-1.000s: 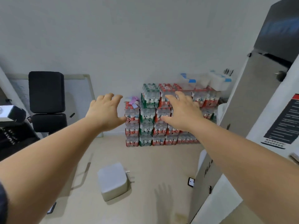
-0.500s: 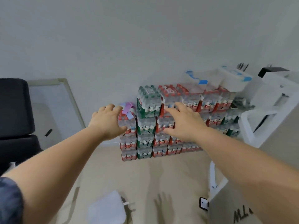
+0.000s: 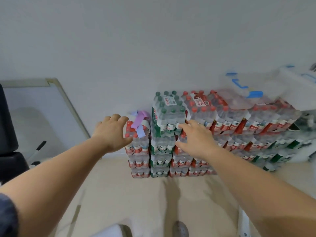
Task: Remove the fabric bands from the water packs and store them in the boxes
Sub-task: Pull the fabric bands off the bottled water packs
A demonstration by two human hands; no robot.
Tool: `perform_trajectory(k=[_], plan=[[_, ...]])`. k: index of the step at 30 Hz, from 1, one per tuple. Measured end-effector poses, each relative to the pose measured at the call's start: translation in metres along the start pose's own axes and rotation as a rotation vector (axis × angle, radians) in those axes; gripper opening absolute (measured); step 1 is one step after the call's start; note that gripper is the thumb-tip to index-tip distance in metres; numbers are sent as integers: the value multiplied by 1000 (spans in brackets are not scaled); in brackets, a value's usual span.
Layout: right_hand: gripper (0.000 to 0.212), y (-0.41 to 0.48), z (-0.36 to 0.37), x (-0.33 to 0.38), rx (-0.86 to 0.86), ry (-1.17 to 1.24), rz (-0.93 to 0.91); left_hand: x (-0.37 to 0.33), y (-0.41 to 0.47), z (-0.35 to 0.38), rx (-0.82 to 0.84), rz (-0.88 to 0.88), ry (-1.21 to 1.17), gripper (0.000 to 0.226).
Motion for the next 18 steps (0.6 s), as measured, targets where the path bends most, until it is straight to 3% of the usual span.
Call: perform_trajectory(k=[9,18], plan=[[73,130,41,-35,196,58,-147,-7,98,59,181,-175,-57,77],[68,259,83,12,304,224,-194,28,218,123,264,-156,-129,74]])
Point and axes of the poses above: each hand's wrist, its own y-axis towards the middle knuckle, its own z-axis out of the palm, x = y × z, the point moved 4 cm from there along y, towards the middle knuckle, and after that the axes turned 9 degrees about -z, right-handed, at the moved point
